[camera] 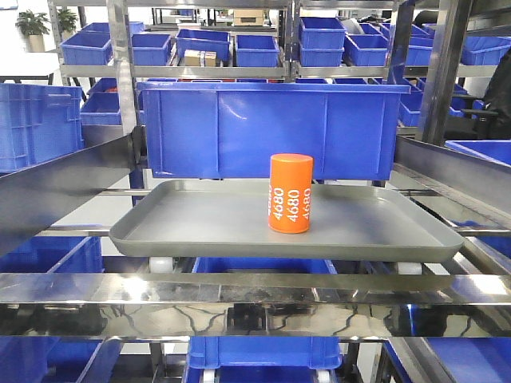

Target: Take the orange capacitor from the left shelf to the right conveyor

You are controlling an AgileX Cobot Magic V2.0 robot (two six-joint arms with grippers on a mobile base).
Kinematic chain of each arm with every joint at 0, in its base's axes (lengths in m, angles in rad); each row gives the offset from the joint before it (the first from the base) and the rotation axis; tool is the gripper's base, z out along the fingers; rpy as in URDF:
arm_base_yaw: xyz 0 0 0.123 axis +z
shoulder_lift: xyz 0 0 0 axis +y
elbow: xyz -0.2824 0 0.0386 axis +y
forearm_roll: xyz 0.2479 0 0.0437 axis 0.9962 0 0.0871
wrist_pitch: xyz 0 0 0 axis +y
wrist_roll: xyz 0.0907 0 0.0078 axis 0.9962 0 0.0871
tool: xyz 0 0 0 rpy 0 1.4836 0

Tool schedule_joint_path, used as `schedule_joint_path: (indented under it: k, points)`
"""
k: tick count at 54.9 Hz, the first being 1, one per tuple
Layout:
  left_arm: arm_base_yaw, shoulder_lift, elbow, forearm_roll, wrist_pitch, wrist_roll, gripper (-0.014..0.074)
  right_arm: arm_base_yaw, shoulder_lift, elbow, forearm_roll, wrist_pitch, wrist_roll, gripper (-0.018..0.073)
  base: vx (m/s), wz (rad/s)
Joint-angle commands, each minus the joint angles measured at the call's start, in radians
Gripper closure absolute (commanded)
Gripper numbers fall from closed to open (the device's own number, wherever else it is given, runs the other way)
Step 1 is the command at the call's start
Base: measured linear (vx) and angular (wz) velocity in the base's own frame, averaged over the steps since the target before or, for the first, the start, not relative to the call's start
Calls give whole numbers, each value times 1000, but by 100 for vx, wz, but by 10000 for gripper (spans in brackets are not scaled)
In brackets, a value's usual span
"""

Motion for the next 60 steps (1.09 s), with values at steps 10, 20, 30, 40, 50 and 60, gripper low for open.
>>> schedule_joint_path:
  k: [10, 20, 30, 40, 50, 60]
  points:
    - [-6, -13, 32, -4, -83, -2, 602, -2, -11, 7, -3, -78, -4, 567, 0, 0]
    - [-6, -13, 32, -4, -83, -2, 602, -2, -11, 7, -3, -78, -4, 567, 0, 0]
    - [-6, -13, 32, -4, -83, -2, 602, -2, -11, 7, -3, -78, -4, 567, 0, 0]
    - [-6, -13, 32, -4, -83, -2, 602, -2, -11, 7, -3, -78, -4, 567, 0, 0]
    - [-6, -13, 32, -4, -83, -2, 602, -2, -11, 7, -9, -97, -14, 567, 0, 0]
    - [-6, -13, 32, -4, -83, -2, 602, -2, -11, -4, -11, -189, -15, 567, 0, 0]
